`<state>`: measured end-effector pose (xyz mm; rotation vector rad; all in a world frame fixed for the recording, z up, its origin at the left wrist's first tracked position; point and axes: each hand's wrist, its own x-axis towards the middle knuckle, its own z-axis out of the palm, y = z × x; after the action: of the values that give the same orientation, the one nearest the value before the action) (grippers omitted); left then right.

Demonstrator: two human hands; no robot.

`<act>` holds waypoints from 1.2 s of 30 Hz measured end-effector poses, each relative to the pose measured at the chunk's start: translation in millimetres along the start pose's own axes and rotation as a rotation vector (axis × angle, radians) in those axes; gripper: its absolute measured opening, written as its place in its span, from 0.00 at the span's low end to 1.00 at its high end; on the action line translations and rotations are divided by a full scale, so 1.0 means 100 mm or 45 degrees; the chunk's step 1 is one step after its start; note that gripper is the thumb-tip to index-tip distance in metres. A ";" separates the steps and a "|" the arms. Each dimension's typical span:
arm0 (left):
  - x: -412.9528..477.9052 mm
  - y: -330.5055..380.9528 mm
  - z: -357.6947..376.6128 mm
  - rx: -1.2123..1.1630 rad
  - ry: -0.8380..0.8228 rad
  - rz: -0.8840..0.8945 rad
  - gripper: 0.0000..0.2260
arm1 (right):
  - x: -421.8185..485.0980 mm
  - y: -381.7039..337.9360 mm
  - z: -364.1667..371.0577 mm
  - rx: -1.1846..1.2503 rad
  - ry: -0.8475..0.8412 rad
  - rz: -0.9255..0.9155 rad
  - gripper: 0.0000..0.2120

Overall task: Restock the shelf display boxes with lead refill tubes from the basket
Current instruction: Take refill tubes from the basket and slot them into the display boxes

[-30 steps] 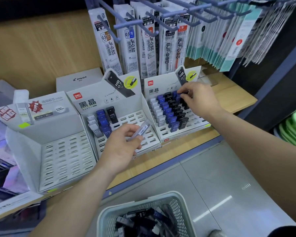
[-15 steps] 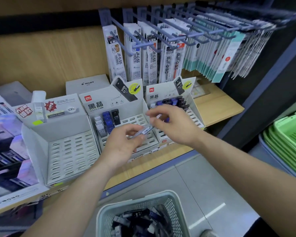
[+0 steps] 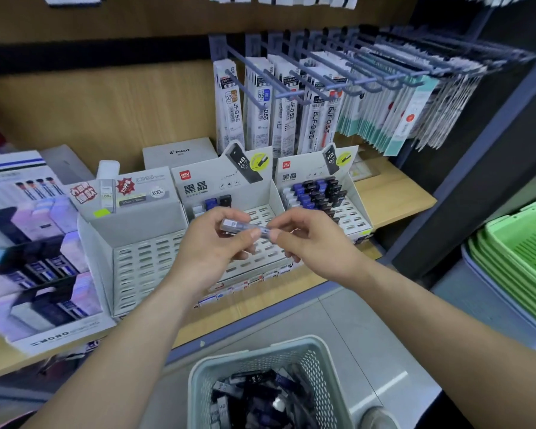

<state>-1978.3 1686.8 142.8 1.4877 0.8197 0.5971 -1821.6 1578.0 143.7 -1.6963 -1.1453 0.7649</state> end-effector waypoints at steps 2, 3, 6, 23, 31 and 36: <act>0.00 0.01 -0.02 -0.065 0.012 -0.015 0.09 | 0.00 0.02 0.00 -0.120 -0.040 -0.041 0.07; 0.00 0.00 -0.03 -0.072 0.009 -0.014 0.09 | 0.00 0.03 0.01 -0.139 -0.051 -0.047 0.06; 0.01 -0.01 -0.02 -0.023 -0.008 0.009 0.08 | 0.02 0.03 0.01 -0.075 -0.084 -0.022 0.07; 0.05 -0.21 0.12 0.317 -0.060 0.086 0.04 | 0.23 0.08 0.03 -0.102 0.027 -0.134 0.07; -0.10 -0.40 -0.50 0.940 0.114 0.092 0.05 | 0.39 -0.07 0.30 -0.168 0.096 -0.246 0.04; -0.20 -0.60 -0.80 1.280 -0.017 -0.050 0.18 | 0.55 -0.08 0.56 -0.290 0.077 -0.316 0.05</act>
<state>-2061.3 1719.0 93.0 2.3577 1.2205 0.1097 -1852.0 1649.8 129.6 -1.7063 -1.4116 0.4394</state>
